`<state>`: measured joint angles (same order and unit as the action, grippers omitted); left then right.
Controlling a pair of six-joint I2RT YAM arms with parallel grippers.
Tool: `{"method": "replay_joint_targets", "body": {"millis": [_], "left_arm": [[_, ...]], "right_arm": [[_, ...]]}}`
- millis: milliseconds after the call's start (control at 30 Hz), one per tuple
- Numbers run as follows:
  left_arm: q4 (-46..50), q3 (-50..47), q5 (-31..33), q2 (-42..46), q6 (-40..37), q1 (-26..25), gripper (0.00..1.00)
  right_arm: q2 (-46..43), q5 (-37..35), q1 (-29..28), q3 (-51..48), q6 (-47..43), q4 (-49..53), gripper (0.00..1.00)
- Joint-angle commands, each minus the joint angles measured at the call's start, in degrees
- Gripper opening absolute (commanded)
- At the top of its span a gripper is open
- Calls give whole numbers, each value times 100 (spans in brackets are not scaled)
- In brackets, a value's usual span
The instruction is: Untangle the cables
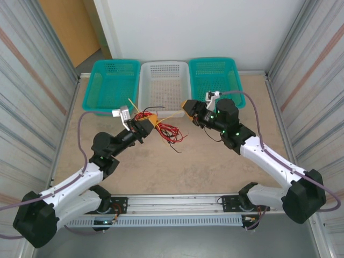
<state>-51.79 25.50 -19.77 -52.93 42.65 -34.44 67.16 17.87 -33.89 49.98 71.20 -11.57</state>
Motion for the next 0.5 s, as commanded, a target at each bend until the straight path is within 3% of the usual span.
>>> {"method": "replay_joint_targets", "body": {"millis": [0,467], "left_arm": [[-420,166,-68,63,15,51,0],[-280,3,89,-59,-90,138,0]], "right_arm": [[61,62,-74,79,211,-250,47],[114,-54,-171,376,-265,64,10]]}}
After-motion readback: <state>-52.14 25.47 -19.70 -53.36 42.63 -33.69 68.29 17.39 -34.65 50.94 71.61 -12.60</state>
